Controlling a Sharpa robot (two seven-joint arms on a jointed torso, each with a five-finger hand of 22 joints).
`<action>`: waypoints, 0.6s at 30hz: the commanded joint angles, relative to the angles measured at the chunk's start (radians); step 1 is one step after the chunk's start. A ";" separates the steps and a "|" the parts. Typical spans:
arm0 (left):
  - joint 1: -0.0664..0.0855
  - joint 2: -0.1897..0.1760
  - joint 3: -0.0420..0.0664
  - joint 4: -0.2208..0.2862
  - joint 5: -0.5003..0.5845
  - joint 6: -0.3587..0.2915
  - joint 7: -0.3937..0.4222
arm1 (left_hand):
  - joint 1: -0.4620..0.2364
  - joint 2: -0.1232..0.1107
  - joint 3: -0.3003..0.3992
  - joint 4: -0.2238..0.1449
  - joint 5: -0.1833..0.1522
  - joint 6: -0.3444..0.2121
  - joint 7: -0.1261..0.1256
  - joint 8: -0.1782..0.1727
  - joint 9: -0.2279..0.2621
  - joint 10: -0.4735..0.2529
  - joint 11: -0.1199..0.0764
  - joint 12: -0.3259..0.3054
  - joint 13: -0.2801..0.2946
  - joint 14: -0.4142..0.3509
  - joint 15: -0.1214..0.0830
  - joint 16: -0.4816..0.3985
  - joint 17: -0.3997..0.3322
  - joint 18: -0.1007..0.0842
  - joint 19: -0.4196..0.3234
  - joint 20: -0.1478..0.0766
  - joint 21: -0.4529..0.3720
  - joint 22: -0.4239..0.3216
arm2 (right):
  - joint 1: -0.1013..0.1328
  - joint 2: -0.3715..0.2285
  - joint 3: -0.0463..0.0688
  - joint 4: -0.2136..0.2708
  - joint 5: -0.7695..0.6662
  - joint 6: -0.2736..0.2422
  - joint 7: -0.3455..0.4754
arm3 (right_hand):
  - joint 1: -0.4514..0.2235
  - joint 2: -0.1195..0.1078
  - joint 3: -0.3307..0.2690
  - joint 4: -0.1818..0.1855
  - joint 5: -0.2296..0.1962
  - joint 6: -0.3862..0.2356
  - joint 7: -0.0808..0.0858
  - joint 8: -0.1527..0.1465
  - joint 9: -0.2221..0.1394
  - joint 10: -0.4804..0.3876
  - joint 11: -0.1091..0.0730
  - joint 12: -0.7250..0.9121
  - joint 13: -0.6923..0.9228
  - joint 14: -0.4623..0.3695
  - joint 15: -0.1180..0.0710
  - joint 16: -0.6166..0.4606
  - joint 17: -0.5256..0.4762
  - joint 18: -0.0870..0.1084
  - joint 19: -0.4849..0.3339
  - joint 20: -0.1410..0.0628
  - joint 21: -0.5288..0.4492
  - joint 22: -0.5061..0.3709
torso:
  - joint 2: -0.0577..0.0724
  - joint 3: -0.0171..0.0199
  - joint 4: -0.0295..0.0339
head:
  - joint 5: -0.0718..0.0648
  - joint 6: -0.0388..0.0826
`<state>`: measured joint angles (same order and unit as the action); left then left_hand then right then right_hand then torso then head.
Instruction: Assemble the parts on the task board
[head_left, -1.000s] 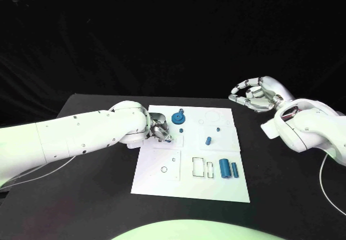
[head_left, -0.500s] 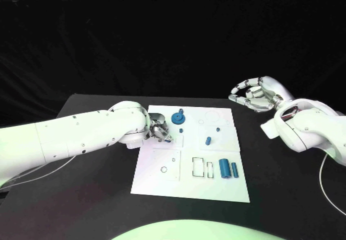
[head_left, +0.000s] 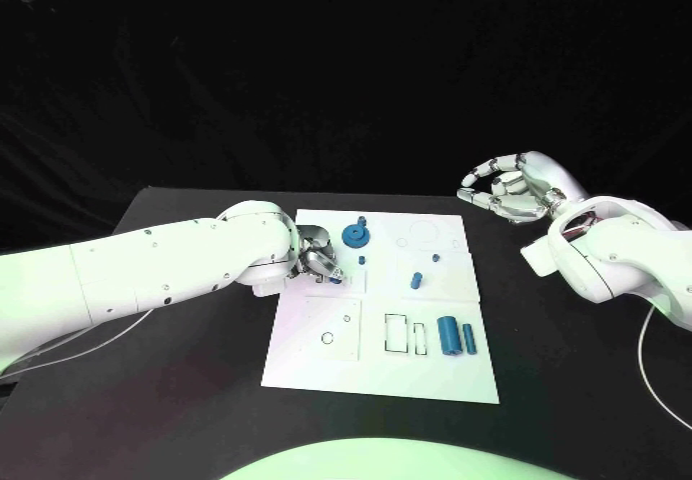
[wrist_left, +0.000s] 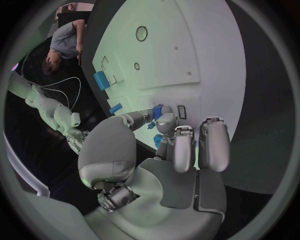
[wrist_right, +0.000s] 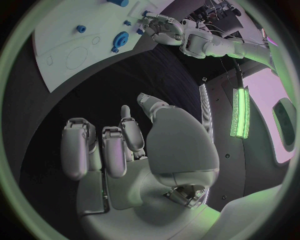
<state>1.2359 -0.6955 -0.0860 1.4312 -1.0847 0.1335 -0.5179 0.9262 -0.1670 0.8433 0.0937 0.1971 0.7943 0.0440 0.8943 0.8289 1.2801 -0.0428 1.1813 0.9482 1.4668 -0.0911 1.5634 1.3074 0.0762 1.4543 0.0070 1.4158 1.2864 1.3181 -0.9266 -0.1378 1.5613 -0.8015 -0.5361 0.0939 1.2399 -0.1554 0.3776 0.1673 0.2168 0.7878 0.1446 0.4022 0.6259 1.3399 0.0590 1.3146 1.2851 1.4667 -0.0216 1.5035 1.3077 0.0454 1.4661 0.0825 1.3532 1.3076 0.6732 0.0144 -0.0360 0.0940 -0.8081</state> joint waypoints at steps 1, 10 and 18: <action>0.000 0.004 0.000 -0.001 0.013 0.030 -0.001 | -0.015 -0.003 -0.006 0.000 -0.005 0.028 -0.019 0.005 -0.003 0.008 0.000 0.007 0.002 0.104 -0.008 0.007 0.262 -0.018 0.002 -0.005 0.006 0.002 | -0.001 0.000 0.000 0.001 -0.006 0.007 0.004 | -0.006 -0.001 0.001 0.006 0.005 -0.004 -0.003 0.006 0.001 -0.002 -0.002 -0.003 -0.001 0.068 0.001 -0.002 0.110 0.018 0.005 -0.002 -0.006 0.009 | 0.000 0.0003 -0.0001 | -0.002 -0.001; 0.001 0.007 0.000 -0.009 0.013 0.035 -0.001 | -0.035 0.000 -0.036 0.024 -0.007 0.032 -0.019 0.009 -0.010 0.010 0.000 0.012 0.004 0.104 -0.008 0.007 0.263 -0.019 0.004 -0.005 0.008 0.007 | -0.001 -0.001 0.000 0.002 -0.006 0.007 0.004 | -0.007 -0.002 0.000 0.007 0.005 -0.004 -0.003 0.006 0.001 -0.003 -0.002 -0.003 -0.002 0.067 0.001 -0.003 0.109 0.018 0.005 -0.002 -0.007 0.007 | -0.001 0.0001 -0.0005 | -0.003 -0.001; 0.002 0.009 0.000 -0.014 0.013 0.036 -0.002 | -0.044 0.006 -0.047 0.038 -0.007 0.033 -0.020 0.010 -0.014 0.011 -0.001 0.014 0.006 0.104 -0.009 0.007 0.263 -0.019 0.005 -0.005 0.009 0.010 | -0.001 -0.001 0.000 0.002 -0.006 0.008 0.004 | -0.007 -0.002 0.000 0.007 0.005 -0.004 -0.003 0.006 0.001 -0.003 -0.002 -0.003 -0.002 0.067 0.001 -0.003 0.109 0.018 0.005 -0.002 -0.007 0.007 | -0.001 -0.0001 0.0004 | -0.005 -0.002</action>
<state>1.2373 -0.6885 -0.0860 1.4166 -1.0800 0.1492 -0.5188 0.8886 -0.1581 0.7978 0.1332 0.1934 0.8224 0.0229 0.9020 0.8147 1.2871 -0.0430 1.1908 0.9533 1.4668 -0.0910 1.5673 1.3074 0.0763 1.4579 0.0035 1.4195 1.2962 1.3181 -0.9279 -0.1378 1.5623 -0.8015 -0.5361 0.0937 1.2399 -0.1555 0.3765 0.1683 0.2168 0.7878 0.1446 0.4022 0.6258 1.3399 0.0590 1.3146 1.2851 1.4667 -0.0216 1.5034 1.3075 0.0455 1.4661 0.0825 1.3532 1.3074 0.6728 0.0146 -0.0361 0.0900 -0.8098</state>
